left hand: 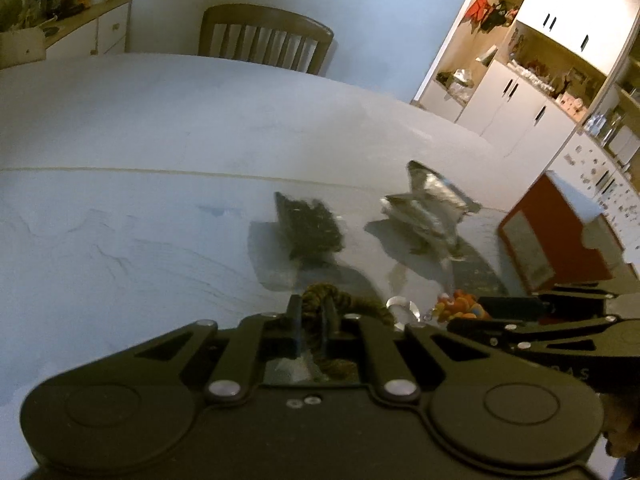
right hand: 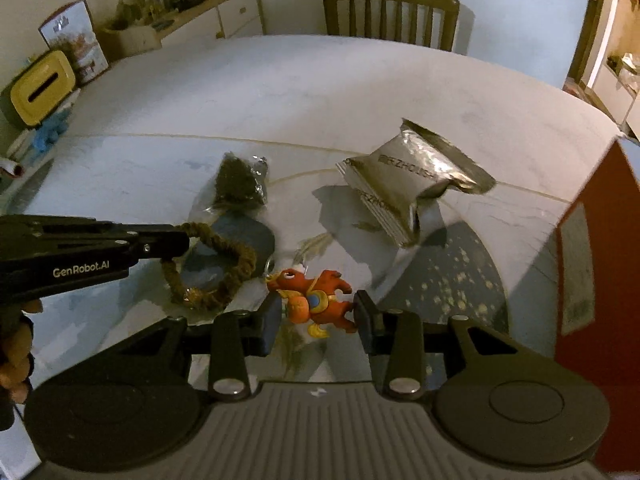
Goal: Organize objects
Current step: 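Grasp the brown beaded strap with the left tool while the right tool reaches the orange plush toy, then carry the beaded strap and orange plush toy over the shoebox with both tools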
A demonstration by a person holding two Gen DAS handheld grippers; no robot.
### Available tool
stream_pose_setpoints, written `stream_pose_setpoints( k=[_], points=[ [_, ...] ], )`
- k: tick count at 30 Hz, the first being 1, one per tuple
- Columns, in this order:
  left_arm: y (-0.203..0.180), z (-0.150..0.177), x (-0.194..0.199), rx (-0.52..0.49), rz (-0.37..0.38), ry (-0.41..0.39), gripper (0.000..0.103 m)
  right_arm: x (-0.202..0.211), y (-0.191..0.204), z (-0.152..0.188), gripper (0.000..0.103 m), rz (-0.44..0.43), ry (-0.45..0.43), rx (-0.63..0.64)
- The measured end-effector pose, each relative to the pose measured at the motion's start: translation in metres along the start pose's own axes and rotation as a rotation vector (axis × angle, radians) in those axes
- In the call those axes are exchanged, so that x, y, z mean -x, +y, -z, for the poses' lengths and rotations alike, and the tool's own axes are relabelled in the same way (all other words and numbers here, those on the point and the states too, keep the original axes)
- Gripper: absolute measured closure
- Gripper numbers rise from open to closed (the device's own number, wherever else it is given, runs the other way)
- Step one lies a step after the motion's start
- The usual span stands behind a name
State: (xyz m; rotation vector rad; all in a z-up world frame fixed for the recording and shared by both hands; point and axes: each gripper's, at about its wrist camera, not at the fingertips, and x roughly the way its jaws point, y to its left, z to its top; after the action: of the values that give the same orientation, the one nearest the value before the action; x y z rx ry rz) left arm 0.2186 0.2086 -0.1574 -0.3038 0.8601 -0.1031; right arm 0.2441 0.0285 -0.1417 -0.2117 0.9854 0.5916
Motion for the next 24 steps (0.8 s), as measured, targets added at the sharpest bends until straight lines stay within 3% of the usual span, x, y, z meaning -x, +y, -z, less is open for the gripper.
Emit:
stream_pose_setpoints(
  k=[5, 13, 24],
  points=[
    [-0.015, 0.000, 0.017, 0.041, 0.060, 0.008, 0.097, 0.032, -0.005, 0.009, 0.065, -0.006, -0.021, -0.029],
    [-0.053, -0.001, 0.050, -0.006, 0.087, -0.063, 0.097, 0.085, -0.021, 0.023, 0.065, 0.003, -0.092, -0.046],
    [-0.112, -0.018, 0.069, -0.018, 0.140, -0.067, 0.097, 0.146, -0.076, 0.038, 0.065, 0.031, -0.158, -0.099]
  ],
)
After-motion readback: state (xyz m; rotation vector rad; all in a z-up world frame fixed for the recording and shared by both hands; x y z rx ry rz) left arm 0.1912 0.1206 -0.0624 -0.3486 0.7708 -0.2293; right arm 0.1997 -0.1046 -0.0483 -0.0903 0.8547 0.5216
